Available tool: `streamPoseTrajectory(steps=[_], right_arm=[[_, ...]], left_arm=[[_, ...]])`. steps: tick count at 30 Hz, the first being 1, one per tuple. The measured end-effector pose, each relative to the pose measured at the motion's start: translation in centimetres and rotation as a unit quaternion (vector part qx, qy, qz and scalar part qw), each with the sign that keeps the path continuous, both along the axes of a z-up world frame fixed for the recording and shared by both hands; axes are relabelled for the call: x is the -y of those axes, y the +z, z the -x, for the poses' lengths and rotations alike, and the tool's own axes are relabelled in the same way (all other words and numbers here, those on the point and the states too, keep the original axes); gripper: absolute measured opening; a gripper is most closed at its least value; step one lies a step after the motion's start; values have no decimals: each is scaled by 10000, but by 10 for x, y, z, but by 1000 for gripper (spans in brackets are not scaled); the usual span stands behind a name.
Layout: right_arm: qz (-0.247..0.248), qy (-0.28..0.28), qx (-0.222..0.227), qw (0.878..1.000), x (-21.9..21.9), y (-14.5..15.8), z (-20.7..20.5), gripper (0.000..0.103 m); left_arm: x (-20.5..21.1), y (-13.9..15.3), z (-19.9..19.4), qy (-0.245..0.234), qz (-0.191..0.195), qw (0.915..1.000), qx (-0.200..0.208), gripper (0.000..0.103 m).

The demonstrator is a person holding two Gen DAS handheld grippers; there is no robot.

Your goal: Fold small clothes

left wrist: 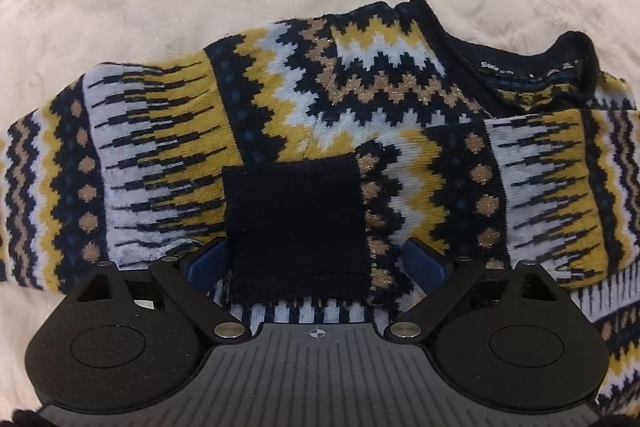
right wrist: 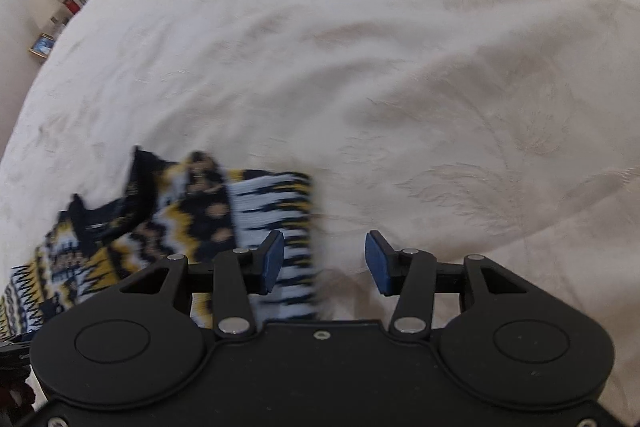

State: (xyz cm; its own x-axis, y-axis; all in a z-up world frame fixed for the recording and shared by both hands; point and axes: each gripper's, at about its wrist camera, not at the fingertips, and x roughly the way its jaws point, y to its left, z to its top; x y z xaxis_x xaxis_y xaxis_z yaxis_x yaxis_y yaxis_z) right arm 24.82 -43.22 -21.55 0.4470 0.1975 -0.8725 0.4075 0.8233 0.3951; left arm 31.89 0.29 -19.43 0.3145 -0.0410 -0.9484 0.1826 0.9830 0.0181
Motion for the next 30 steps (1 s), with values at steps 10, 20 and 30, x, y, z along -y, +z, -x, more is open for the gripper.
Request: streamPoseTrajectory(steps=[10,20,30], right_arm=[[-1036,47,287,9942,-11,-29,-20,55],[989,775,477,9909,-47,46,-12,17],[1085,605,42,9922,-49,7,-22,39]], left_arm=[[3,-6,-6,-53,-45,10000,-63,102],[-1,-3,0,-23,43,10000,76,102],[-2,2,3,-62,130,9997,193,101]])
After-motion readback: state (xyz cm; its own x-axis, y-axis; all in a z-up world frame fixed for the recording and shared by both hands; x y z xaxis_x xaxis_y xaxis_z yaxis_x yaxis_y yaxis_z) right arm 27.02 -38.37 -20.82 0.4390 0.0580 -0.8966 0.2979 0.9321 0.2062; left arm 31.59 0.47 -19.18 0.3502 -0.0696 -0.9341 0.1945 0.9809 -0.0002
